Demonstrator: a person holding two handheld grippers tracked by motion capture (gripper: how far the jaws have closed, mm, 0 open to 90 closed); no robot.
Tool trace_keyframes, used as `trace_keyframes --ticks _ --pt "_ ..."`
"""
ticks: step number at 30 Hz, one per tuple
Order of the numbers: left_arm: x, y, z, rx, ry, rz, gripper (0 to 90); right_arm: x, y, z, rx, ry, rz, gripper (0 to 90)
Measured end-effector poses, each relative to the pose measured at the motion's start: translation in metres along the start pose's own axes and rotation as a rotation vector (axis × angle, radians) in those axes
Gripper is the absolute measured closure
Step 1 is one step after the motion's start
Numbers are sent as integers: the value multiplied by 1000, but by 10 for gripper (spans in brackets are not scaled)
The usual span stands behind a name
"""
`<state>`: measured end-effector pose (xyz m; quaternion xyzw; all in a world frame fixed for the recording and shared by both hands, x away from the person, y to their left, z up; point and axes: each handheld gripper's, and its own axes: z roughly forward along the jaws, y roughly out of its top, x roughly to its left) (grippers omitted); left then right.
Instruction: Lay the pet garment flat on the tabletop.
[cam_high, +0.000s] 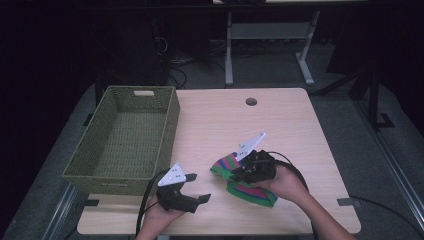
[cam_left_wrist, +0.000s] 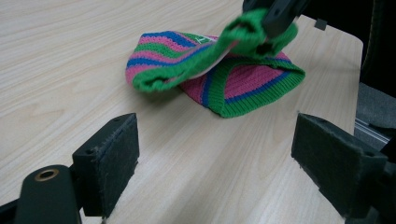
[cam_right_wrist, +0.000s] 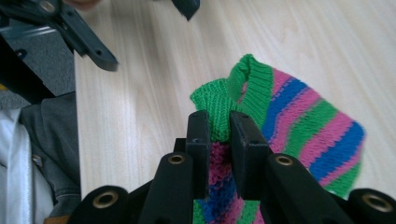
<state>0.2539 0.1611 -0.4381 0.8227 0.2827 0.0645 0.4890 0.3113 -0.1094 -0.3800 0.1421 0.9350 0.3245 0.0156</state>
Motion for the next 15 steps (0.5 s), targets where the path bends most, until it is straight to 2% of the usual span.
trace_keyframes --ticks 1,6,8,12,15 --pt "0 1 1 -2 4 4 149 0 1 -9 -14 -3 5 780" --pt "-2 3 3 -7 3 16 153 -3 2 -26 -41 6 -2 779" --pt "-3 4 4 -10 3 18 153 -2 2 -34 -57 12 10 779" --pt "-3 6 6 -15 3 15 157 -3 2 -44 -83 14 7 779" --pt "-3 5 10 1 10 17 158 -4 2 -48 -93 21 13 778"
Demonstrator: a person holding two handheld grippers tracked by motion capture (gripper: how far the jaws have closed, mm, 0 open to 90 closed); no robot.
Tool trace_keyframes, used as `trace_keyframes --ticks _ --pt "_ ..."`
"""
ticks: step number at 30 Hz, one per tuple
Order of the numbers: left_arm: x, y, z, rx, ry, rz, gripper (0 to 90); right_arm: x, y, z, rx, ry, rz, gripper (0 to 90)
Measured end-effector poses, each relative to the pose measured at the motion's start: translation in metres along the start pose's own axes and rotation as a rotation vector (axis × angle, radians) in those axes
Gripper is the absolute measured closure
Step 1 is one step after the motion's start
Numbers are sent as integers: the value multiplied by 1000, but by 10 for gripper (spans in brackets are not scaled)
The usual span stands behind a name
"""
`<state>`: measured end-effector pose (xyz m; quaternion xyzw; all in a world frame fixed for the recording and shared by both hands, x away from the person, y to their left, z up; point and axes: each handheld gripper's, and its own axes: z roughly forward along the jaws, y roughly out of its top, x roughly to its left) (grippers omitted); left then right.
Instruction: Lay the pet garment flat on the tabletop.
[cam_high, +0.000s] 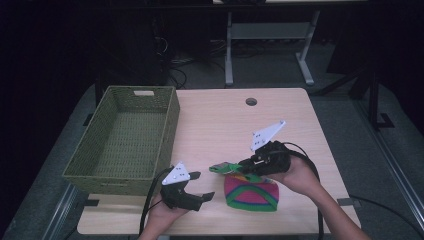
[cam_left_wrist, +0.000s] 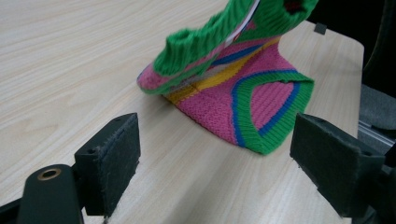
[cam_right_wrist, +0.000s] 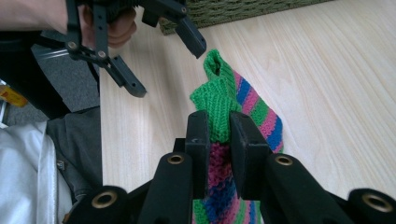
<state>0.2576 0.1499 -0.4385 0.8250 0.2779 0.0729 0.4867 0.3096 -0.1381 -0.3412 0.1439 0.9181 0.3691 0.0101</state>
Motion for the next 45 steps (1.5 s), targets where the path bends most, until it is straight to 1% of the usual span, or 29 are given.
trace_keyframes --ticks 1,2,3,4,5,8,10,11,13,14,17,18,20,21,22,23,25,26,27,29,32,35,37,38,40,41,43,44,45 --pt "1 0 1 7 0 2 158 0 0 -1 2 -1 -3 778" --pt "1 0 3 10 -3 -7 158 0 0 -3 1 3 0 778" --pt "2 0 3 17 -2 -3 160 -1 1 -4 2 -3 -7 778" --pt "4 0 4 20 -3 8 184 -1 1 -5 1 -5 -7 777" --pt "4 0 5 21 -6 5 200 -2 1 -6 1 -5 -6 777" --pt "5 1 8 32 -9 18 201 -2 2 -9 -3 -5 -7 777" --pt "6 2 10 35 -15 18 211 -3 2 -11 -4 -5 -5 777" --pt "7 4 12 35 -10 20 212 -4 2 -12 -5 -6 -11 778" --pt "9 6 16 33 -6 6 221 -5 3 -15 -13 -5 -7 777" --pt "9 7 19 39 7 -2 227 -6 3 -16 -14 -5 0 778" --pt "13 8 29 47 15 -11 235 -6 2 -19 -20 1 8 778" --pt "14 8 32 45 19 -8 245 -7 2 -19 -20 1 3 777" --pt "17 8 35 34 3 -10 257 -7 1 -20 -21 2 1 777" --pt "18 8 36 18 -10 -3 292 -8 1 -21 -22 1 4 777" --pt "18 8 37 6 -8 11 335 -8 0 -22 -26 6 12 777" --pt "18 9 38 -3 -8 17 343 -10 0 -22 -29 4 15 776" --pt "19 11 40 -10 -21 17 360 -12 -1 -24 -36 6 23 776" --pt "19 12 42 -6 -18 27 368 -13 -1 -24 -38 6 23 776" --pt "19 13 44 -1 -16 32 368 -13 -2 -25 -38 5 22 776" --pt "20 13 49 1 -21 28 366 -14 -2 -26 -40 7 25 776" --pt "21 14 55 -2 -19 35 326 -14 -3 -26 -45 8 30 774" --pt "22 16 59 -1 -6 36 345 -16 -4 -26 -44 8 22 774" --pt "25 19 61 -2 0 20 385 -16 -5 -26 -41 10 29 774" --pt "27 20 62 0 -10 10 418 -17 -5 -26 -42 10 30 774" --pt "29 21 62 -16 -23 -4 484 -18 -6 -27 -43 10 36 774" --pt "30 21 62 -22 -28 -4 528 -19 -6 -27 -46 9 38 774" --pt "30 21 61 -20 -31 5 619 -20 -7 -29 -50 13 49 774" --pt "30 21 60 -17 -32 6 636 -21 -9 -29 -49 6 41 774" --pt "31 21 60 -16 -33 7 650 -22 -9 -29 -50 12 53 774"
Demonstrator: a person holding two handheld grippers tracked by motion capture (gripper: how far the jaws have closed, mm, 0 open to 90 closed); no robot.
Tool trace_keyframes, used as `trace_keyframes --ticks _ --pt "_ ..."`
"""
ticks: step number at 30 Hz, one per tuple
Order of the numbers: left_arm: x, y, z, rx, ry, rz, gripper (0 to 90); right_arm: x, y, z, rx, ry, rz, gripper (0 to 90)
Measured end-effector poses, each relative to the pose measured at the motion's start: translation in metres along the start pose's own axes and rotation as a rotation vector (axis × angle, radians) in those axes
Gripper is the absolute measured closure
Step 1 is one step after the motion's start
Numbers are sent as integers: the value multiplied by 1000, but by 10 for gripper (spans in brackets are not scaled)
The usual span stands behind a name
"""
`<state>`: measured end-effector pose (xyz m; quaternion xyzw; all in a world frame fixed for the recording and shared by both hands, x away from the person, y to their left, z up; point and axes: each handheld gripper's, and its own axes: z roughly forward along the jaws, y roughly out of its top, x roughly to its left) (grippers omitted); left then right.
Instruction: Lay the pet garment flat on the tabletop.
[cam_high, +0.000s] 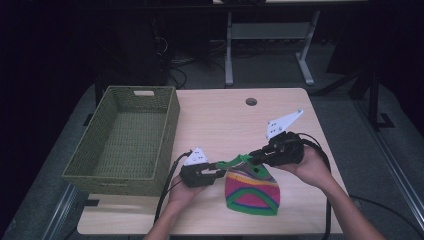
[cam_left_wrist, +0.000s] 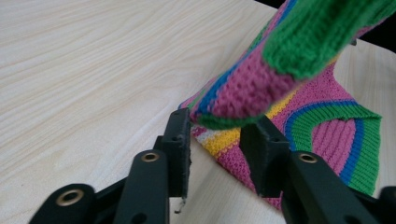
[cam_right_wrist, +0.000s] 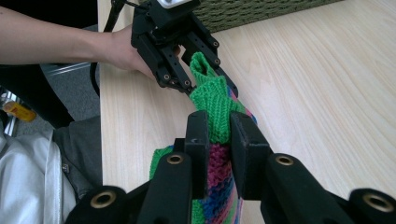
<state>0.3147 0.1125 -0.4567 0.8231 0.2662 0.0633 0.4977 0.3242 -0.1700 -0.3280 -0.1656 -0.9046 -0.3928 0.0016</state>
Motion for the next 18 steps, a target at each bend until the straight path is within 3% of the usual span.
trace_keyframes --ticks 8,15,18 --pt "-2 3 -2 -1 -20 24 794 -8 -7 -2 5 -12 20 774" --pt "-7 17 -7 -5 -16 75 816 -11 -12 -8 -2 -33 32 774" --pt "-7 22 -9 -6 -13 79 821 -13 -14 -11 -4 -42 35 774"
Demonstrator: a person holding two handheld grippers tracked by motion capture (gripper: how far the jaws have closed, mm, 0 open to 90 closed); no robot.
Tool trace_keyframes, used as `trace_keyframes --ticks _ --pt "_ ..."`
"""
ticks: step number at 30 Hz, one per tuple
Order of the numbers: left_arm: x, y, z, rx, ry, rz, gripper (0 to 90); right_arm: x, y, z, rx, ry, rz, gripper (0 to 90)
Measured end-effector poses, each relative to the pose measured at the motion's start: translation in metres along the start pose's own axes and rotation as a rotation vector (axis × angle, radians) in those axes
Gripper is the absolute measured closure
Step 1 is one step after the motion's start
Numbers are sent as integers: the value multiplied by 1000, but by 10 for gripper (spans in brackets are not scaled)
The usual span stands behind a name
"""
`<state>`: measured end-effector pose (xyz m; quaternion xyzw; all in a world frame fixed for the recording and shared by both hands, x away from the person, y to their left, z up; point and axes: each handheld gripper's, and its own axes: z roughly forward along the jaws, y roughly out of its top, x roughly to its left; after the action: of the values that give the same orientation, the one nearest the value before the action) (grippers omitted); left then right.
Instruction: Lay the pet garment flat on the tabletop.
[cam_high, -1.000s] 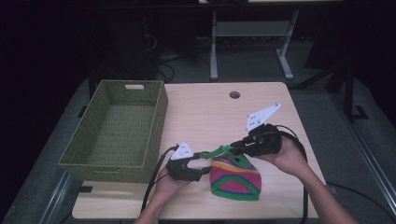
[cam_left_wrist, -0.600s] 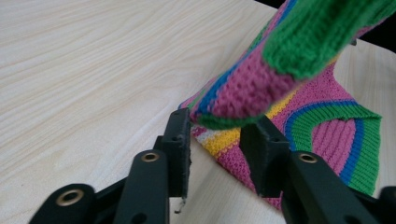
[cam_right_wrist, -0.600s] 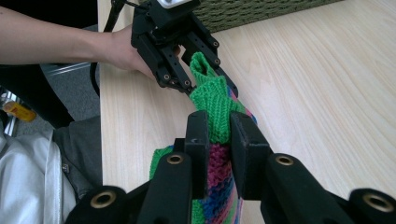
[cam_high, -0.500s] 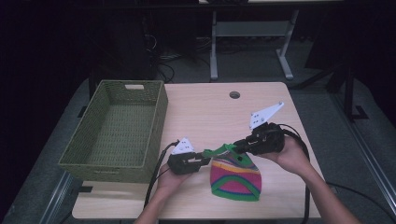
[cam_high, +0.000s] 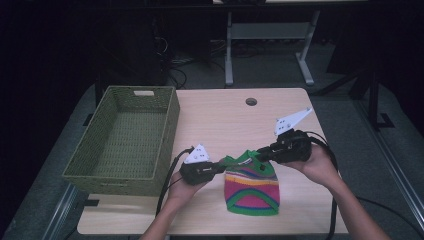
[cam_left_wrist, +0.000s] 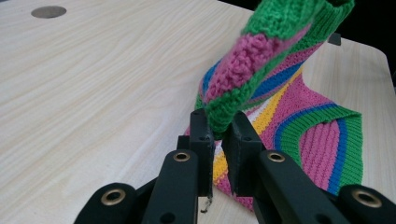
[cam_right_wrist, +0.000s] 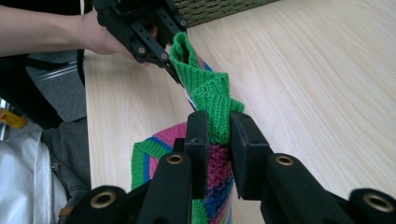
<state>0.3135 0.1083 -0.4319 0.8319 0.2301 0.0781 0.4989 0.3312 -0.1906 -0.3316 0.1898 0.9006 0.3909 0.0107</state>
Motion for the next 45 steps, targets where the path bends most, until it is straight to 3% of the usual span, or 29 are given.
trace_keyframes --ticks 10,16,23,35,38,45 --pt "1 11 -9 10 14 18 833 -4 -5 -4 0 -23 21 772" --pt "3 20 -14 12 37 23 835 -6 -5 -2 16 -57 6 772" --pt "11 24 -11 50 53 17 836 -12 -2 1 36 -85 13 771" --pt "20 20 -2 75 45 -25 835 -27 -3 13 61 -112 27 765" --pt "25 22 -1 76 31 -55 835 -33 -2 16 52 -109 39 766" --pt "35 17 7 84 50 -108 835 -47 0 24 47 -125 66 766"
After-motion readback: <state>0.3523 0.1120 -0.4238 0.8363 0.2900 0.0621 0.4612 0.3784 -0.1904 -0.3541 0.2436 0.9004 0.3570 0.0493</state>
